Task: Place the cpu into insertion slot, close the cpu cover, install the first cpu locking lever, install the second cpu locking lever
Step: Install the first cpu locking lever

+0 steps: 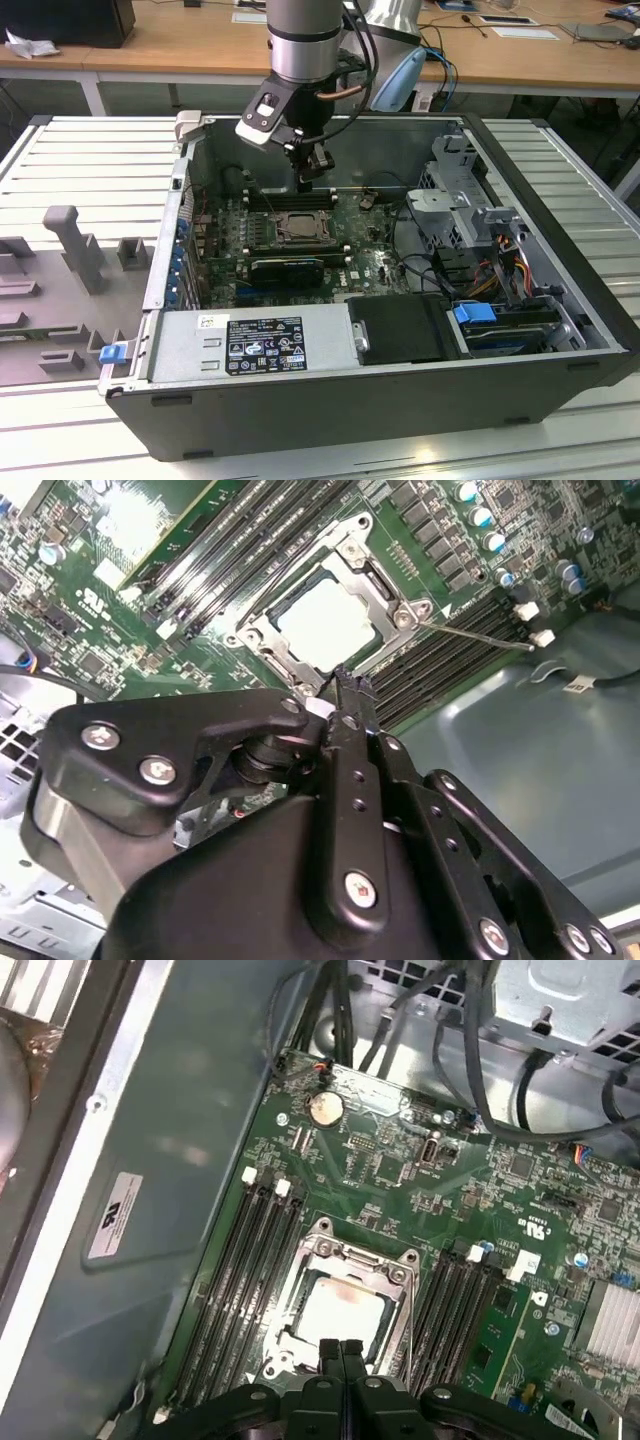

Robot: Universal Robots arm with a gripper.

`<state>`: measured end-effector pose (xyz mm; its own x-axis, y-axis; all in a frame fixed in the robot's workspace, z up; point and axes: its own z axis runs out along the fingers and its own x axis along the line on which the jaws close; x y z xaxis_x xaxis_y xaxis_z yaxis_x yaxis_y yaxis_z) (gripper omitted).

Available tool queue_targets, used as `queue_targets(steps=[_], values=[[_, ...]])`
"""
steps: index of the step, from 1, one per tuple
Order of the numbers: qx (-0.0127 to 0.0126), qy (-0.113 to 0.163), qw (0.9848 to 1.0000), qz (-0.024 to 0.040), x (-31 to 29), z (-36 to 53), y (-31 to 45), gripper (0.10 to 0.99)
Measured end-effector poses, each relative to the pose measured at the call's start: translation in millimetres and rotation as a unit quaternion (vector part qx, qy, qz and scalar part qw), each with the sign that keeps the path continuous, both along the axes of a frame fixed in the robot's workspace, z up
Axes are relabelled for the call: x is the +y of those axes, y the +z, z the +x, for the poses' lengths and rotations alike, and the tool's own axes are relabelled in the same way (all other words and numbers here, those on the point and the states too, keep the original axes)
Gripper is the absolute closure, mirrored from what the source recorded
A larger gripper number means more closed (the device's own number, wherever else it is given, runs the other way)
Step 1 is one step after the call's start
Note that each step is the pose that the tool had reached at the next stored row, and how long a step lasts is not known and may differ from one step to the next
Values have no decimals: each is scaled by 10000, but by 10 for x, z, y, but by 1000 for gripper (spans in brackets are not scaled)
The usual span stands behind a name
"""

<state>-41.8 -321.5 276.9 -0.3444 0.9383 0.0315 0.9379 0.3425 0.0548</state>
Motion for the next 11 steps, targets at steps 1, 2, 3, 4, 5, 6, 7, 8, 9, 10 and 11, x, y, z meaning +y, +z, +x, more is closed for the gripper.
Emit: queue_targets(steps=[1, 2, 3, 4, 5, 6, 7, 8, 9, 10, 11], values=[[0, 30, 10000, 0, 0, 0, 0, 980], [0, 81, 10000, 0, 0, 0, 0, 980], [0, 137, 9999, 0, 0, 0, 0, 980], [0, 200, 9998, 0, 0, 0, 0, 980], [0, 254, 9997, 0, 0, 0, 0, 980], [0, 303, 9995, 0, 0, 0, 0, 980], [0, 336, 9994, 0, 0, 0, 0, 980], [0, 388, 9992, 0, 0, 0, 0, 980], [0, 462, 9989, 0, 0, 0, 0, 980], [0, 490, 9988, 0, 0, 0, 0, 980], [0, 521, 9986, 0, 0, 0, 0, 980]])
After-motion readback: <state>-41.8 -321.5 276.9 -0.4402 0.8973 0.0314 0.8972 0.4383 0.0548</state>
